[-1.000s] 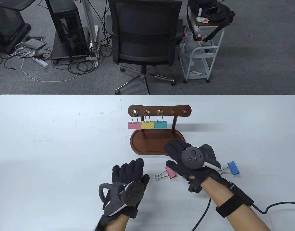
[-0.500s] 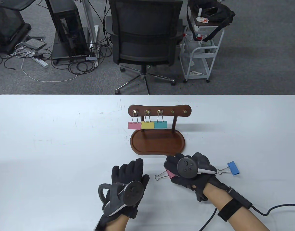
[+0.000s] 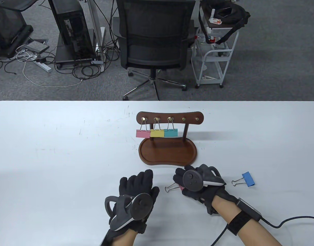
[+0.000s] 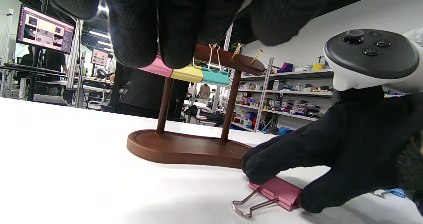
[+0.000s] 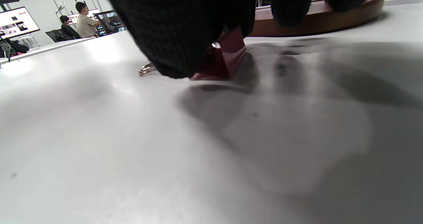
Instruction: Hook binder clip onto key rack
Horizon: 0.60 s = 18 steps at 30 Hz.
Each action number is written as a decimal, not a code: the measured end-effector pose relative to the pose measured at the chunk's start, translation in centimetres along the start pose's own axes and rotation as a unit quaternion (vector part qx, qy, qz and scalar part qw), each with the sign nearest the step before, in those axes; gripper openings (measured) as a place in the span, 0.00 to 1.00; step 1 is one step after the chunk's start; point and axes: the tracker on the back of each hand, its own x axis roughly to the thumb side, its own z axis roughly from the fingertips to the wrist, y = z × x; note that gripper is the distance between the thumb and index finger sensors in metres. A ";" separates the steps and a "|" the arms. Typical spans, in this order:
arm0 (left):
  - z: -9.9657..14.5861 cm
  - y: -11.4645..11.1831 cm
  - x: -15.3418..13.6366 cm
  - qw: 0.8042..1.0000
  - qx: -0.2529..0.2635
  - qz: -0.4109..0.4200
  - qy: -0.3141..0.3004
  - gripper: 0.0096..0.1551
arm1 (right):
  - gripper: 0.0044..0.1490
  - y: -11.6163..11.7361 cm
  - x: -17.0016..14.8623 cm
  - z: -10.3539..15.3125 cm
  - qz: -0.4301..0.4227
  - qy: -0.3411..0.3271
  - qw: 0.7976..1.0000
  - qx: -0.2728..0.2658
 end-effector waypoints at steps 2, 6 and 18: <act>0.0 -0.1 0.0 1.000 -0.001 0.004 0.000 0.40 | 0.45 0.0 0.0 0.0 0.002 0.001 1.000 -0.004; -0.1 -0.1 0.1 1.000 -0.004 0.003 -0.001 0.40 | 0.44 0.0 -0.1 0.1 0.010 -0.001 1.000 -0.022; -0.1 -0.1 -0.1 1.000 -0.005 0.009 0.005 0.40 | 0.43 0.0 -0.1 0.0 0.016 -0.011 0.999 -0.036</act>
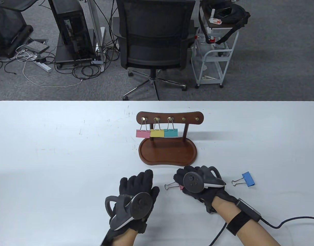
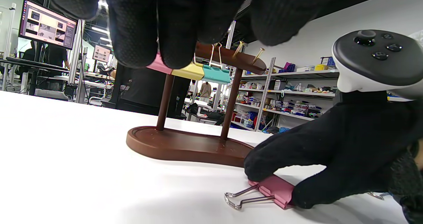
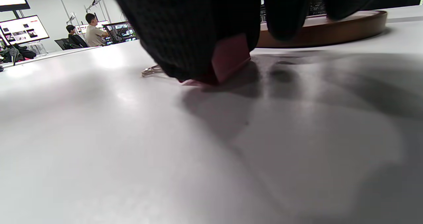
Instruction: Hook binder clip onto key rack
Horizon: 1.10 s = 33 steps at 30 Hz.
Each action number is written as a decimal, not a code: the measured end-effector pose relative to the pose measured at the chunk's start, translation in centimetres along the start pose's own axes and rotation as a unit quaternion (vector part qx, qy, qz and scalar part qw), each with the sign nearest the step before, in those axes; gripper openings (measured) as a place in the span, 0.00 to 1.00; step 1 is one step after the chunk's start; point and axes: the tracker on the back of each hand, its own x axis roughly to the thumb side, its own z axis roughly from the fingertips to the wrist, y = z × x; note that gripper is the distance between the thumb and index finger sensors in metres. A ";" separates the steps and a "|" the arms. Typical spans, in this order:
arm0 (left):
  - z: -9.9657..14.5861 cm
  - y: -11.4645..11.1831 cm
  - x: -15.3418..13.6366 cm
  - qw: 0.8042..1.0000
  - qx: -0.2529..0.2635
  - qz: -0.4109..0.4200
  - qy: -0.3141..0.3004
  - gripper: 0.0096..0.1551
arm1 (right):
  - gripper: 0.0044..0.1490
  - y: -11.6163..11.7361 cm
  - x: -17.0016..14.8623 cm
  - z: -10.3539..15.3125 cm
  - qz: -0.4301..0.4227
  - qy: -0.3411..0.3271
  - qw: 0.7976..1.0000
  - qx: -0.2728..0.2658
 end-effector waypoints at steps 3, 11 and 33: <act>0.0 0.0 0.0 1.000 0.000 0.002 0.000 0.40 | 0.43 0.1 0.0 0.0 -0.001 -0.003 1.000 -0.004; 0.0 0.1 -0.1 1.000 0.001 0.002 0.001 0.40 | 0.44 -0.1 0.2 0.2 -0.003 -0.008 1.000 -0.013; -0.2 -0.2 0.0 1.000 -0.015 -0.001 0.005 0.41 | 0.45 -5.5 0.4 5.1 -0.037 0.017 0.989 -0.141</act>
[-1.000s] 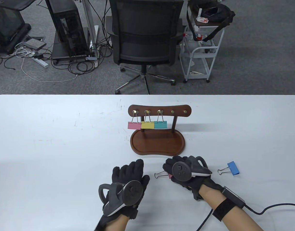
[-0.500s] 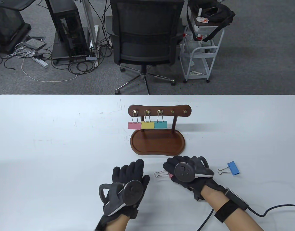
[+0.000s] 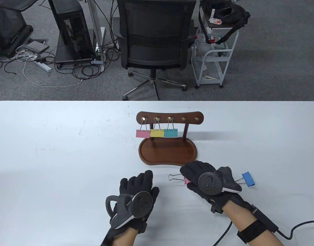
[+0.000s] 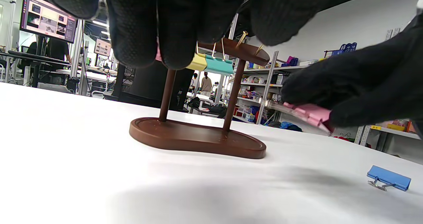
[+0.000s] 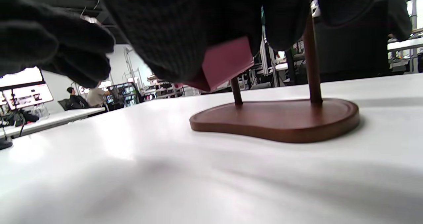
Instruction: Hook binder clip onto key rack
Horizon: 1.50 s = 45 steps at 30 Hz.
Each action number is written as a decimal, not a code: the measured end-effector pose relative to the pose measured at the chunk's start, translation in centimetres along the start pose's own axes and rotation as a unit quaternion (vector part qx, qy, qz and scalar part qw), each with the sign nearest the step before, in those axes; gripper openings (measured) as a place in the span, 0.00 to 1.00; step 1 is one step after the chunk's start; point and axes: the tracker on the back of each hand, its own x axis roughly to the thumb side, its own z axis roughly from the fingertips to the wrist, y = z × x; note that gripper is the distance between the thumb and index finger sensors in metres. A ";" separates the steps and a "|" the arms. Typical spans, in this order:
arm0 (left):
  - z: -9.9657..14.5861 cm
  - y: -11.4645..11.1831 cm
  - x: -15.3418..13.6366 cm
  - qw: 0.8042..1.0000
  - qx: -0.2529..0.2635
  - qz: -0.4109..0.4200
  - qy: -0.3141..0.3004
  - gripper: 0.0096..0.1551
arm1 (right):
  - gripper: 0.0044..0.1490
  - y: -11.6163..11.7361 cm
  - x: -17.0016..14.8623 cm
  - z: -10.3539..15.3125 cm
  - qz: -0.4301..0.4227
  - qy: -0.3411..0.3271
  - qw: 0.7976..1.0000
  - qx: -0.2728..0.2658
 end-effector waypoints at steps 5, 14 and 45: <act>0.0 0.0 -0.1 1.000 -0.004 0.002 0.004 0.41 | 0.45 -1.7 0.2 0.9 -0.011 0.021 0.999 -0.045; -0.1 0.0 -0.2 1.000 -0.005 0.007 0.009 0.41 | 0.45 -4.5 0.5 2.0 -0.041 0.071 0.986 -0.147; -0.3 -0.3 -0.3 1.000 -0.006 0.013 0.015 0.40 | 0.49 -7.4 -2.4 -4.5 -0.211 0.312 0.886 -0.272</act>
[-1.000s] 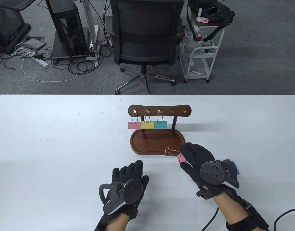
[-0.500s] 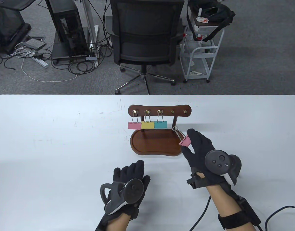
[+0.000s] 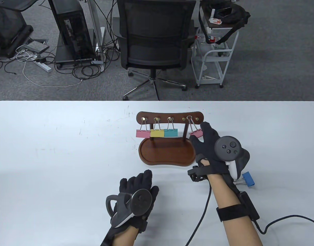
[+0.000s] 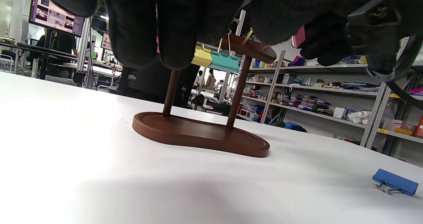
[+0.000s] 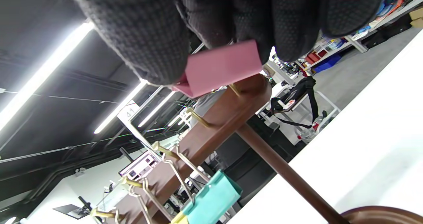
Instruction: Hook binder clip onto key rack
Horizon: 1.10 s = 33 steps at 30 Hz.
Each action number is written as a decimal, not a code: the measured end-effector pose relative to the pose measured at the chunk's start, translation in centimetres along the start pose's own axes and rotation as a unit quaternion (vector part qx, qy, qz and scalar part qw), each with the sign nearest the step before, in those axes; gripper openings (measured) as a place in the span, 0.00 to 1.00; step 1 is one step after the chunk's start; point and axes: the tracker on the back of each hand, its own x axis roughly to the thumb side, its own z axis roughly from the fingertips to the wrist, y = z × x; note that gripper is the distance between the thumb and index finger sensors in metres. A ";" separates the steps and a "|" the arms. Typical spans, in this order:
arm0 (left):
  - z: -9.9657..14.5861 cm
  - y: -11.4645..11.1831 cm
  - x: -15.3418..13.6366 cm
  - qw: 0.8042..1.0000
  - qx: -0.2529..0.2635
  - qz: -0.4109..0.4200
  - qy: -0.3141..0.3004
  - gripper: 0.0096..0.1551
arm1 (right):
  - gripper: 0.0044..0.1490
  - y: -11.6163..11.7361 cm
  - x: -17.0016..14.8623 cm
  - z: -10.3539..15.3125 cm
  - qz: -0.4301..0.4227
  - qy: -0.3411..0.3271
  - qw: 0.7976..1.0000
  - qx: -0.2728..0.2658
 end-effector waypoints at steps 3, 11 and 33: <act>0.0 0.0 0.0 1.000 0.000 0.002 0.000 0.40 | 0.49 0.5 0.1 -0.3 0.011 0.006 1.000 0.001; 0.0 -0.1 0.0 1.000 -0.001 0.005 -0.002 0.40 | 0.48 1.5 0.4 -0.6 0.040 0.006 0.999 0.006; -0.1 -0.2 -0.1 1.000 -0.003 0.011 0.001 0.40 | 0.48 3.9 -0.2 -0.6 0.091 -0.010 0.996 0.012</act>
